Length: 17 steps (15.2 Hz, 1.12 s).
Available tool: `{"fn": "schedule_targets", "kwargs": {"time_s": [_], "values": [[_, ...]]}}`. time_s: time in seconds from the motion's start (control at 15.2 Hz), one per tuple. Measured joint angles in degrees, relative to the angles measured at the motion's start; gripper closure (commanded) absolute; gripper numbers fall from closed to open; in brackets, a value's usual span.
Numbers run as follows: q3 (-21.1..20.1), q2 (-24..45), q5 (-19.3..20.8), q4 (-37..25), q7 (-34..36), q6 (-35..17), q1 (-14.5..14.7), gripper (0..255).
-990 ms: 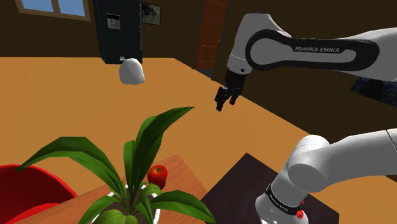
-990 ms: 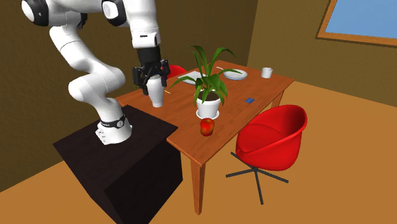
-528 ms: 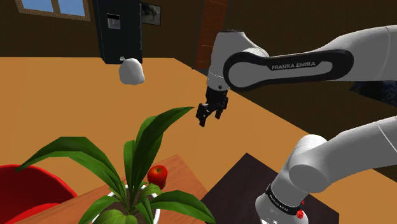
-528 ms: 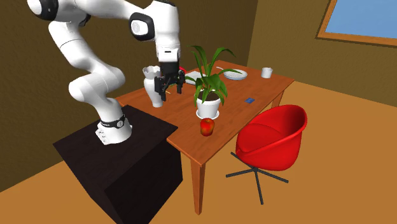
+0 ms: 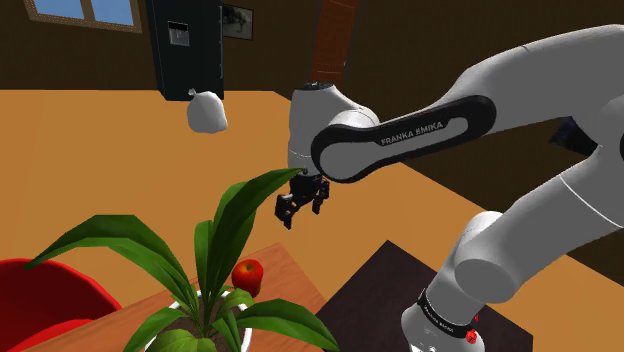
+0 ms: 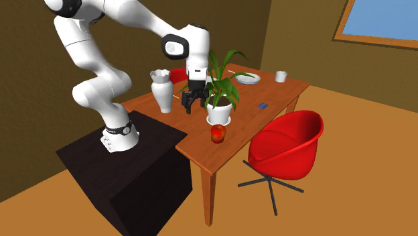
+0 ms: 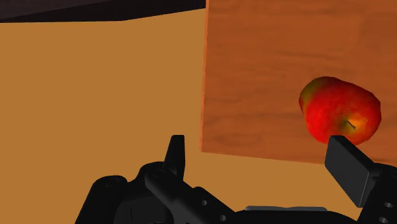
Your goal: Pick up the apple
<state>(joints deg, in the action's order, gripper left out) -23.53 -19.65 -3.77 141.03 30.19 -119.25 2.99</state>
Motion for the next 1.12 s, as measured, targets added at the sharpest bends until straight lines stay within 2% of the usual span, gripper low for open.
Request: {"fn": "schedule_targets", "kwargs": {"time_s": [0.26,0.53,0.86,1.12], "values": [[-4.31,8.72,2.67,-2.52,7.55,-4.04,-0.05,0],[-7.41,18.89,7.70,-7.20,16.12,-6.54,0.44,0],[-7.99,31.82,15.25,-14.12,26.37,-8.06,3.35,0],[-7.14,36.04,17.98,-15.41,29.15,-9.83,4.67,0]]}}
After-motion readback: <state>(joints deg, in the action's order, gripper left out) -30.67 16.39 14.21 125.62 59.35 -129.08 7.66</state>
